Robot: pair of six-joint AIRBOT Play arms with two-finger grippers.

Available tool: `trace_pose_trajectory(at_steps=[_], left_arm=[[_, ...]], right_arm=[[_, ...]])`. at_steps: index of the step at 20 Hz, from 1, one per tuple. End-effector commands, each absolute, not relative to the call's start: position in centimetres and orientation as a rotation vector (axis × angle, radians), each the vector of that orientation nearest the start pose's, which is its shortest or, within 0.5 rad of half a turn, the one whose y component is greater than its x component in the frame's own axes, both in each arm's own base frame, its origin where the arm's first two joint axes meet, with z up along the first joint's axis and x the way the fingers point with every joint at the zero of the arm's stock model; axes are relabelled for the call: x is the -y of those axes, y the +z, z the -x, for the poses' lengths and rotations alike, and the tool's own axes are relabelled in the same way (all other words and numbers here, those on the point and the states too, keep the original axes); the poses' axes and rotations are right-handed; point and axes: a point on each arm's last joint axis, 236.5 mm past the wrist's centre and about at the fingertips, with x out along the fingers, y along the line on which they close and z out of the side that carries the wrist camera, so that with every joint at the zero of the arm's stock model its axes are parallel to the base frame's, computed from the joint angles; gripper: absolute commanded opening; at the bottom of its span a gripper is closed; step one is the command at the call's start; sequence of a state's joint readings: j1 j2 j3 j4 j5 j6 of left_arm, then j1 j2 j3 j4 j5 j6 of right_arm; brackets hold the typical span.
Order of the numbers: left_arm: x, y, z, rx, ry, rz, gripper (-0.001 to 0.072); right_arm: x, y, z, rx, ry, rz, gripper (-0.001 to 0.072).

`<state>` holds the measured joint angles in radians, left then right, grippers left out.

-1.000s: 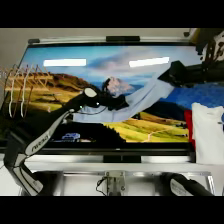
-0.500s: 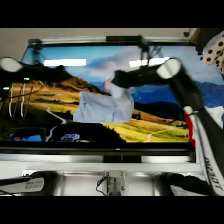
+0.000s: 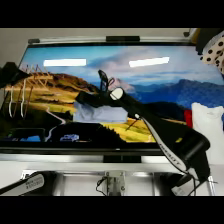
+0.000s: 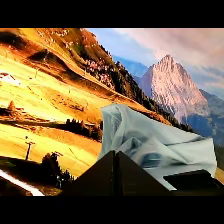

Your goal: Fold the shirts.

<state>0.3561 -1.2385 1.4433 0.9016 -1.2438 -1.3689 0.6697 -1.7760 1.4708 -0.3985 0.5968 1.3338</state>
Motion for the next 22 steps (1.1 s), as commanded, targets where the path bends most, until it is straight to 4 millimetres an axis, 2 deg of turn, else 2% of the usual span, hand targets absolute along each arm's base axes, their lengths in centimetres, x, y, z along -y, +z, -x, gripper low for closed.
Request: trace_pose_trajectory(at_steps=[1,2,4,6,7,8,9,12,16,20,21,22], left_arm=[[-0.7,16.0,-42.6,-0.885,-0.243,0.490,0.0037],[-0.6,15.7,-42.5,-0.893,-0.249,0.486,0.0037],[-0.5,15.5,-42.5,-0.895,-0.254,0.477,0.0037],[-0.5,15.5,-42.5,-0.894,-0.257,0.471,0.0037],[-0.5,15.5,-42.5,-0.894,-0.257,0.471,0.0037],[-0.5,15.5,-42.5,-0.894,-0.258,0.470,0.0036],[-0.5,15.5,-42.5,-0.891,-0.257,0.469,0.0037],[-0.4,15.6,-42.7,-0.886,-0.257,0.470,0.0037],[-0.5,15.6,-42.7,-0.886,-0.256,0.470,0.0037],[-0.5,15.6,-42.7,-0.886,-0.256,0.470,0.0037],[-0.4,15.6,-42.7,-0.886,-0.255,0.473,0.0037],[-0.4,15.7,-42.7,-0.884,-0.259,0.477,0.0037]], right_arm=[[-45.6,2.8,-38.7,-1.110,0.899,-0.658,0.0666],[-43.2,2.9,-39.0,-1.143,0.875,-0.607,0.0665],[-35.2,2.1,-40.3,-1.230,0.713,-0.442,0.0665],[-22.7,-0.1,-41.1,-1.346,0.389,-0.193,0.0665],[-16.7,-1.2,-40.9,-1.414,0.233,-0.105,0.0665],[-13.6,-2.1,-40.5,-1.470,0.169,-0.112,0.0666],[-13.6,-3.0,-40.3,-1.501,0.189,-0.198,0.0667],[-17.5,-5.5,-41.6,-1.506,0.350,-0.429,0.0667],[-21.6,-8.9,-41.8,-1.538,0.470,-0.545,0.0667],[-24.9,-10.2,-40.8,-1.563,0.567,-0.590,0.0662],[-25.4,-10.6,-40.5,-1.575,0.574,-0.594,0.0567],[-25.9,-10.9,-40.2,-1.585,0.580,-0.590,0.0378]])
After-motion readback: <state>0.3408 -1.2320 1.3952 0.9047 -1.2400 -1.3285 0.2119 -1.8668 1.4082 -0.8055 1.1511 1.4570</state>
